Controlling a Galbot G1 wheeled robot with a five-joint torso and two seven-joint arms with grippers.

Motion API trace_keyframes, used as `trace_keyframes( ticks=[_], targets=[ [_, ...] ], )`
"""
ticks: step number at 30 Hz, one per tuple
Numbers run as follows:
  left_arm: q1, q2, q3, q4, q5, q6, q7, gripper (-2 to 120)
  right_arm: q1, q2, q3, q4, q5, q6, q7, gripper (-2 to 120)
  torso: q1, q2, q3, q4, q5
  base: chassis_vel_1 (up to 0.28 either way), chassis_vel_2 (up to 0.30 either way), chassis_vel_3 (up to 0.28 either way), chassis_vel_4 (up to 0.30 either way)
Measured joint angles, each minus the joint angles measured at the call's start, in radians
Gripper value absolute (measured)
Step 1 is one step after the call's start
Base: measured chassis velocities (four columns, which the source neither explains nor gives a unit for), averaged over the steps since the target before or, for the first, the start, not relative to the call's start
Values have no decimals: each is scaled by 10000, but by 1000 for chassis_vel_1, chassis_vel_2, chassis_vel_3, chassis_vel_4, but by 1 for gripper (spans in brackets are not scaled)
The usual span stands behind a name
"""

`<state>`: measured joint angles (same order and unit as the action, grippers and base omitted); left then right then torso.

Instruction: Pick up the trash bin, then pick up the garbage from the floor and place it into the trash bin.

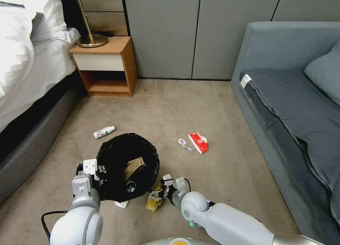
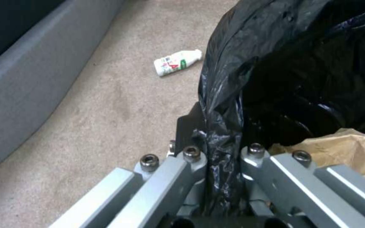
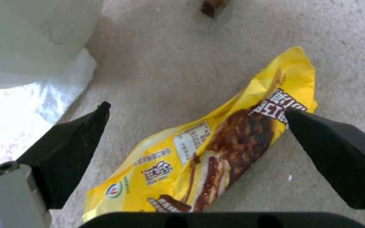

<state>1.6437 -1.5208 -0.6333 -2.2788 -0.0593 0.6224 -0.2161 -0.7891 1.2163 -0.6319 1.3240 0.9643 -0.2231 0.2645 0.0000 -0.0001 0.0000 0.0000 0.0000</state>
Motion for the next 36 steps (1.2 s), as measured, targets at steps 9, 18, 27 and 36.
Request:
trace_keyframes(
  ticks=[9, 18, 27, 36],
  targets=[
    [40, 4, 3, -4, 5, 0, 6, 1, -103, 278, 288, -749, -227, 138, -170, 99, 0, 2, 0, 0, 0, 0, 0, 0, 0],
    [47, -17, 55, -4, 60, 0, 8, 1, -134, 507, 547, -1593, -503, 266, -585, 94, 0, 2, 0, 0, 0, 0, 0, 0, 0],
    [55, -76, 89, 11, 138, -8, 11, 1, -102, 912, 650, -2414, -869, 474, -994, 83, -1, 4, -3, -6, -3, 0, 0, 0, 0],
    [99, -100, 130, 11, 193, -26, 11, 1, -32, 946, 690, -2776, -1211, 695, -1382, 61, -2, 5, -2, -2, -3, 0, 0, 0, 0]
  ],
)
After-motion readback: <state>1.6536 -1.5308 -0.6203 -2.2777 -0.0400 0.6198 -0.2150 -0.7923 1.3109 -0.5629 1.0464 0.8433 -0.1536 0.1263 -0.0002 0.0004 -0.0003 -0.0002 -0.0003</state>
